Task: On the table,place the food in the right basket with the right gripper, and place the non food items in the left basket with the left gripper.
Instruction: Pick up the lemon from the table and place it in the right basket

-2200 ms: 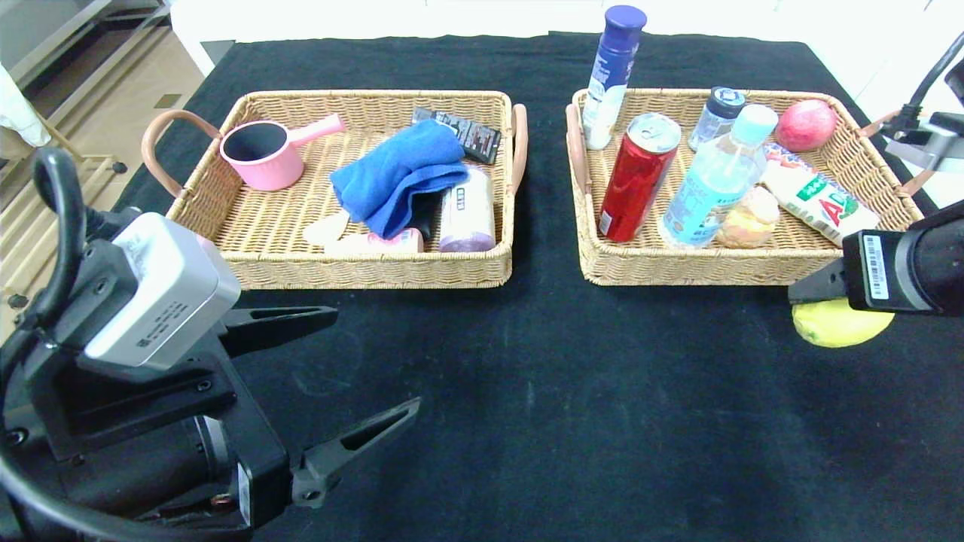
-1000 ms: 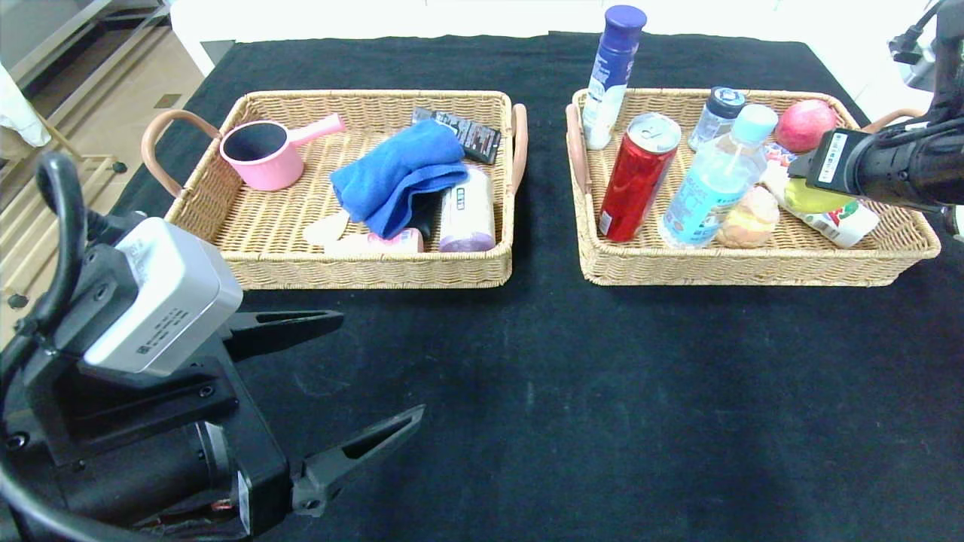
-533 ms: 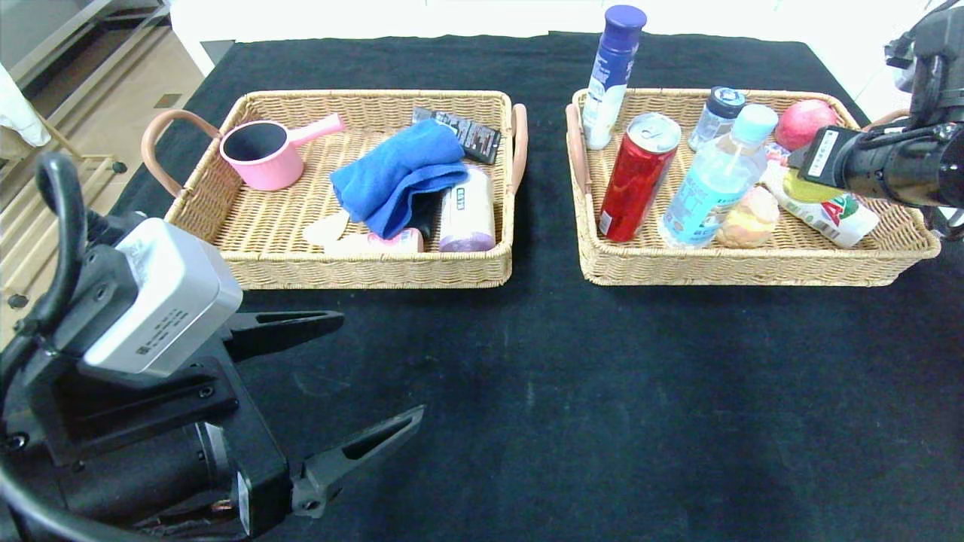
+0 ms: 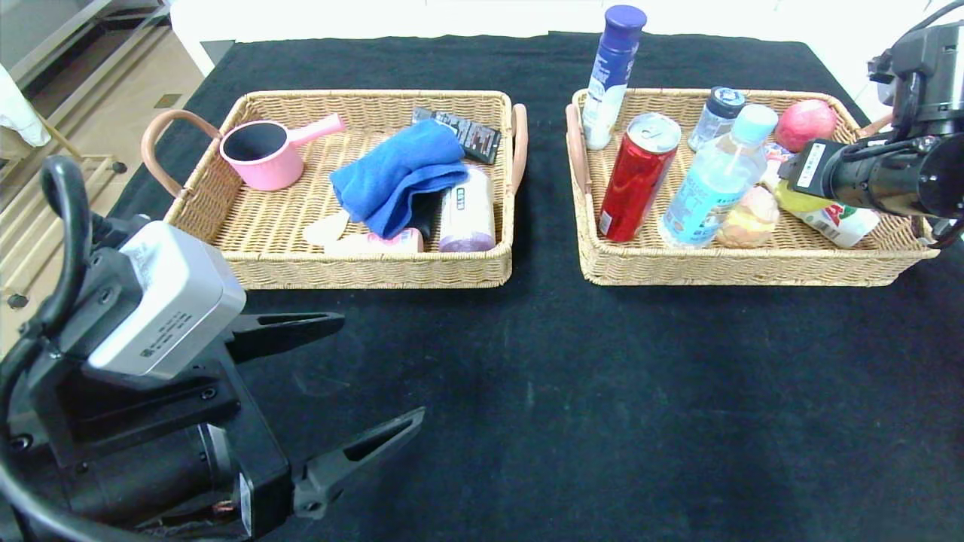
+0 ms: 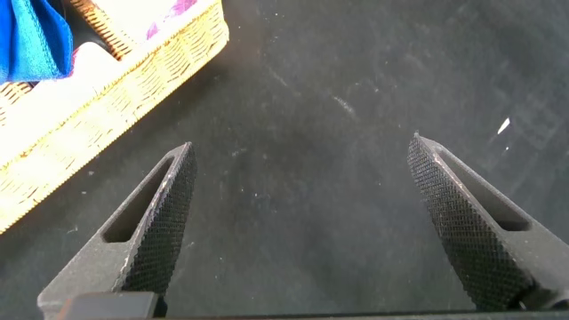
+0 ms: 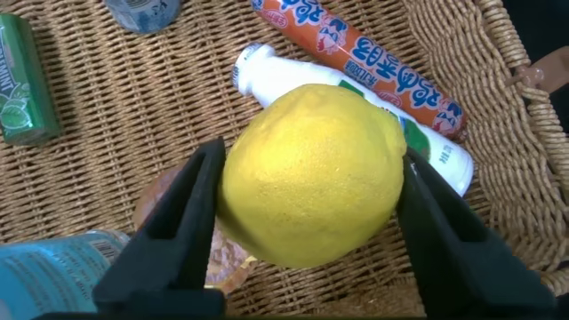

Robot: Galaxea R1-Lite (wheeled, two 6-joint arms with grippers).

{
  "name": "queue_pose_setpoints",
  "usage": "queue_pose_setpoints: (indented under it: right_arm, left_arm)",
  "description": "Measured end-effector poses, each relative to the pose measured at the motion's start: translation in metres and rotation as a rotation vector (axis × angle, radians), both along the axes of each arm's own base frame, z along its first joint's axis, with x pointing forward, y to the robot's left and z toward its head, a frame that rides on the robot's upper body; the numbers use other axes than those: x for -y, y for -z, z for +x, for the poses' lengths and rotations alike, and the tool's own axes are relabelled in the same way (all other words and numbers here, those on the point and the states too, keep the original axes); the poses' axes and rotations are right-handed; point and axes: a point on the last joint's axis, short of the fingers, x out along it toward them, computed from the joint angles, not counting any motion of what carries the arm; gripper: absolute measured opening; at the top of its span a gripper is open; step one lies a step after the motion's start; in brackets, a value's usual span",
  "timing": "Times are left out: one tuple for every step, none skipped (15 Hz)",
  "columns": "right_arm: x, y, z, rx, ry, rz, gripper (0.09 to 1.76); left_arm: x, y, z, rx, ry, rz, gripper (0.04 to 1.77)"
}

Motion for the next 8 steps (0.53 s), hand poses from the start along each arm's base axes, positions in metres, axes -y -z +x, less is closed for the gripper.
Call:
queue_pose_setpoints:
  right_arm:
    - [-0.0001,0.0000,0.0000,0.000,0.000,0.000,1.36]
    - [0.0000,0.0000,-0.0001,0.000,0.000,0.000,1.40]
    - [0.0000,-0.0002,-0.0002,0.000,0.000,0.000,1.43]
    - [0.0001,-0.0003,-0.0005,0.000,0.000,0.000,1.47]
    - [0.0001,-0.0007,-0.0009,0.001,0.000,0.000,1.49]
    - [0.0000,-0.0014,-0.0015,0.002,-0.001,-0.001,1.52]
    - [-0.0002,-0.0020,-0.0023,0.002,-0.002,-0.002,1.54]
    - [0.0000,-0.0023,-0.0033,0.001,-0.002,-0.002,1.56]
  left_arm:
    - [0.0001,0.0001,0.0001,0.001,0.000,0.001,1.72]
    - [0.0001,0.0002,0.0001,0.000,0.000,0.001,1.72]
    - [0.0000,0.0004,0.0001,0.000,0.000,0.001,1.72]
    - [0.0001,0.0005,0.0001,0.000,0.000,0.002,1.72]
    - [0.0001,0.0006,0.0001,-0.001,0.000,0.002,1.72]
    - [0.0002,0.0006,0.0000,-0.001,0.001,0.002,1.72]
    - [0.0002,0.0008,-0.0001,-0.002,0.002,0.003,1.72]
    - [0.0002,0.0009,-0.0001,-0.002,0.002,0.004,1.72]
